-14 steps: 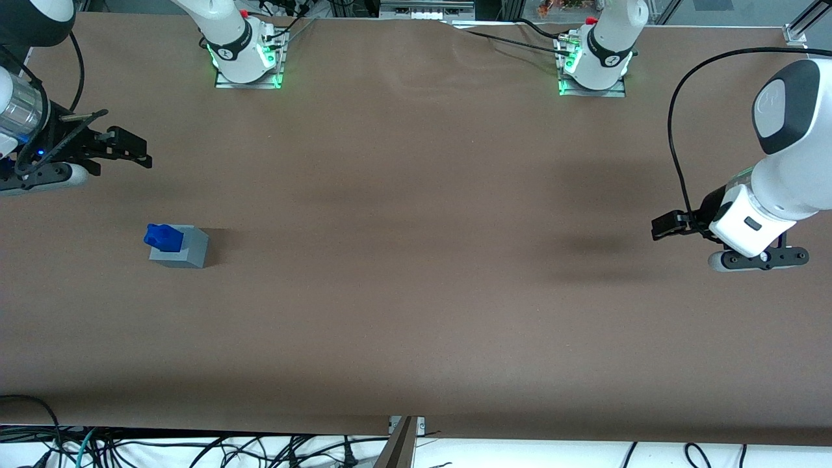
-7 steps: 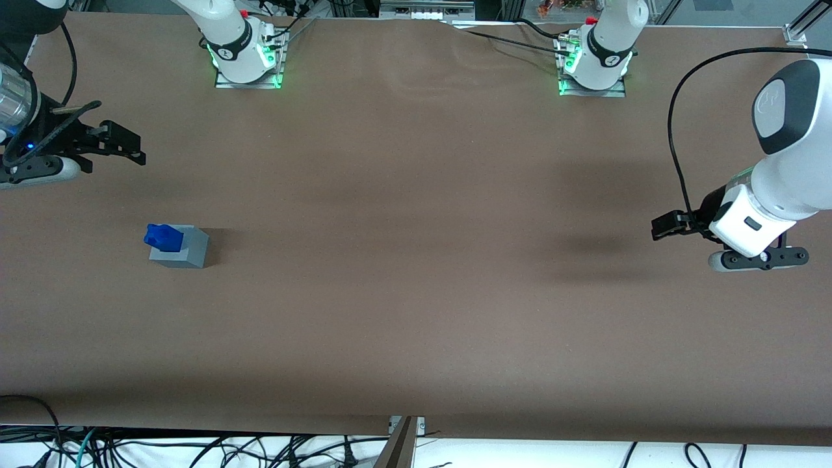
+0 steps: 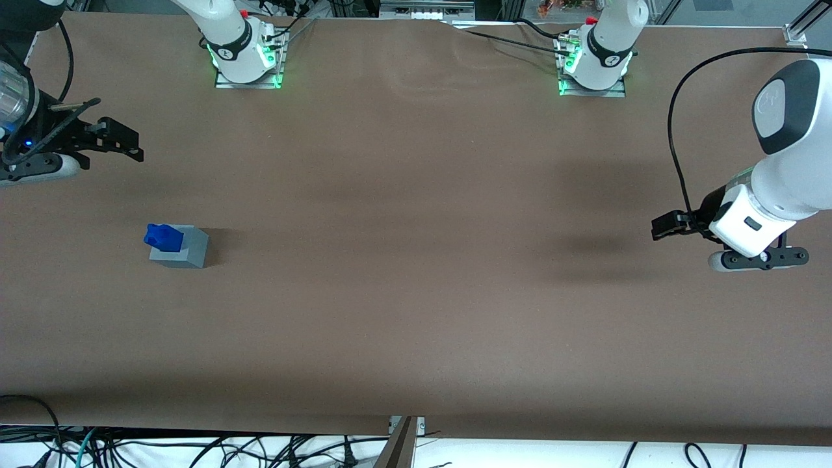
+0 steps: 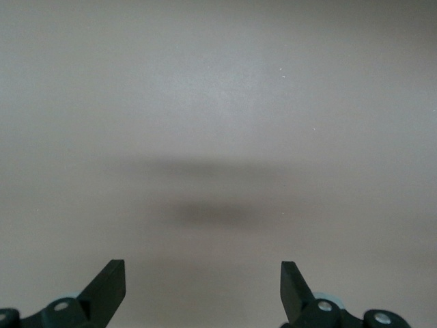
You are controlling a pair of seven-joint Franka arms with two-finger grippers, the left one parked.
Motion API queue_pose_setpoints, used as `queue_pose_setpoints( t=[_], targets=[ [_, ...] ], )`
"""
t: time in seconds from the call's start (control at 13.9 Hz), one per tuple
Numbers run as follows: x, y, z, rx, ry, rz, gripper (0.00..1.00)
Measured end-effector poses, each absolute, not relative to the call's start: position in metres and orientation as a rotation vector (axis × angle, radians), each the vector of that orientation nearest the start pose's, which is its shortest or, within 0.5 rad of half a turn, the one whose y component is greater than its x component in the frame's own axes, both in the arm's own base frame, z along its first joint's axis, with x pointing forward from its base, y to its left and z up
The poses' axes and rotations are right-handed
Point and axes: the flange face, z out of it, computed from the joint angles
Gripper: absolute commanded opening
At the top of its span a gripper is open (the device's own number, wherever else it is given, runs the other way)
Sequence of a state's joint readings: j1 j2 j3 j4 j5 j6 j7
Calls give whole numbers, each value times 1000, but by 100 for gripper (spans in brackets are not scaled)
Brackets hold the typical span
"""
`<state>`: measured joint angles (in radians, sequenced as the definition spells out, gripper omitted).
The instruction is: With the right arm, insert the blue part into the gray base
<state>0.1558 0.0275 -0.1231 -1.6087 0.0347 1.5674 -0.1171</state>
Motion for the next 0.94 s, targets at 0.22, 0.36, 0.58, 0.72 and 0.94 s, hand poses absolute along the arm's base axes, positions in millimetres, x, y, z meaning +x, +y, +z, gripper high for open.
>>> queue_pose_setpoints(
  t=[0.22,0.36,0.58,0.72,0.94],
  targets=[
    [561,23,604,-3100,-231,65,99],
    [561,22,604,-3101,-230,66,99],
    [561,21,603,-3103,-227,70,99],
    [561,21,603,-3104,-226,71,99],
    [561,21,602,-3104,-226,72,99]
  ],
)
